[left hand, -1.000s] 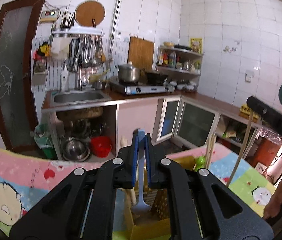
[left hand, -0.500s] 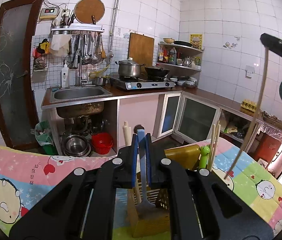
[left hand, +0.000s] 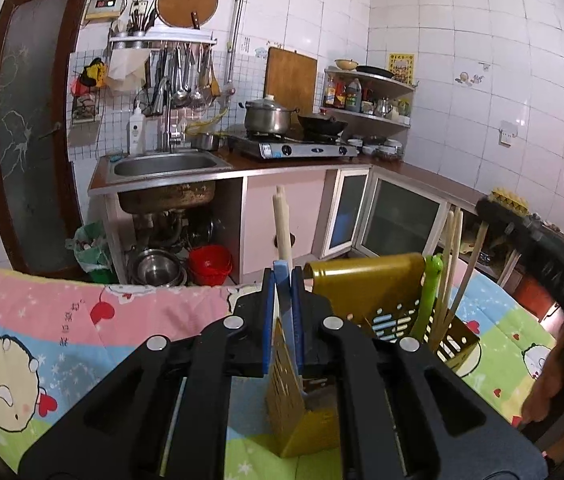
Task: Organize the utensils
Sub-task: 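Lower the spoon and chopstick into the holder and open both tools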
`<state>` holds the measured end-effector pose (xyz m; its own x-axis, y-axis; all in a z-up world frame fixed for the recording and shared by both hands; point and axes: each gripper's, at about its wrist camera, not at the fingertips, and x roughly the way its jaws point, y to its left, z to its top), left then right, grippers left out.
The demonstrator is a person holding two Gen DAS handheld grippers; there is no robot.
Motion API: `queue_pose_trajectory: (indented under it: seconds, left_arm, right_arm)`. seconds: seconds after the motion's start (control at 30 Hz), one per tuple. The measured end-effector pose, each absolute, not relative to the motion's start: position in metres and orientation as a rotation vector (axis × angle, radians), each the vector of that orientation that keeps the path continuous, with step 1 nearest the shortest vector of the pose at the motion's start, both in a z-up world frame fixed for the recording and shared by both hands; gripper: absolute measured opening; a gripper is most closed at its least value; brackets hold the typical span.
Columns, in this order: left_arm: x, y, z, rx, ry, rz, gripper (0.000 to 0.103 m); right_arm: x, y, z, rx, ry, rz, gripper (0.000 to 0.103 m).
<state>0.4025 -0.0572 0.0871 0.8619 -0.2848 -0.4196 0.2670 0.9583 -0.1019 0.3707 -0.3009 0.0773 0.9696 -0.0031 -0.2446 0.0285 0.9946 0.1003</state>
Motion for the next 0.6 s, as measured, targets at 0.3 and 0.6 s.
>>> queue_pose_trajectory:
  seconds: [0.3,0.6]
  left_arm:
    - [0.355,-0.032,0.108,-0.067,0.38,-0.213,0.08]
    - [0.269,-0.01,0.102,-0.028,0.306,-0.143,0.098]
  right_arm:
    - [0.329,-0.322,0.074,0.144,0.297,-0.02,0.071]
    - [0.229,-0.31,0.033,0.097,0.294,-0.045,0.094]
